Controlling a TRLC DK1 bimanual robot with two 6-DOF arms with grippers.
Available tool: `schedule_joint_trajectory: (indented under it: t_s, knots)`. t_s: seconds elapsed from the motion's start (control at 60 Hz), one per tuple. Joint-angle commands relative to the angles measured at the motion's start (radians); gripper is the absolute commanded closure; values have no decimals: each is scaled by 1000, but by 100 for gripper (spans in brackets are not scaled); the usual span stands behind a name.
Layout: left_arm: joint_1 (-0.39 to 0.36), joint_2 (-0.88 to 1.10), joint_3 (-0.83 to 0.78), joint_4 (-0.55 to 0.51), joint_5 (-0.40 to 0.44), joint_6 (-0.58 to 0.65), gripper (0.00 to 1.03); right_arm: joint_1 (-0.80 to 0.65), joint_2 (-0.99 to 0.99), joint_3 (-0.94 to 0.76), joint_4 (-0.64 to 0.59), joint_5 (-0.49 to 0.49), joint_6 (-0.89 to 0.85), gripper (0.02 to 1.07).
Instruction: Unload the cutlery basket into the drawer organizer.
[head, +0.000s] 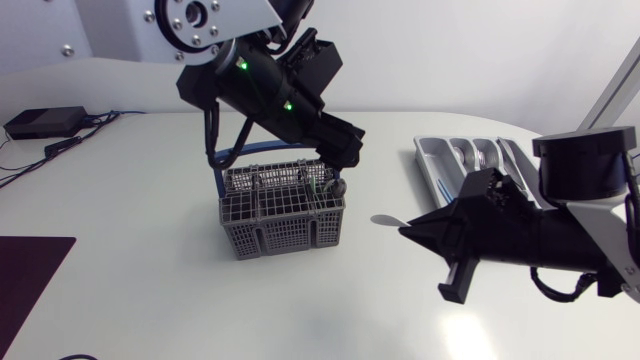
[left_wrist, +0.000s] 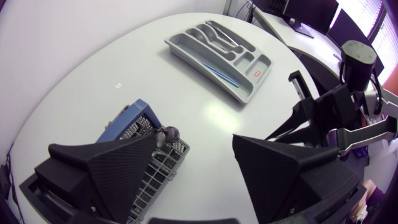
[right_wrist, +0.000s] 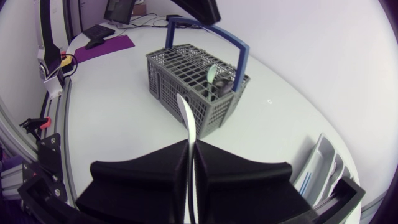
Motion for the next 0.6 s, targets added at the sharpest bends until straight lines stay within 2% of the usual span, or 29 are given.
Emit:
schedule_joint_trajectory:
  t_s: [0.0,0.283,0.583]
  knots:
    - [9,8,-40,2,-12,-13,15,-115,0,-29,-35,-64,-100,100]
    - [6,13,-58,6,-27,-10,15,-462,121,7,-176,-259,-417,100]
    - [3,11,-61,6,-41,-4,14,-767,428,143,-269,-400,-730,100]
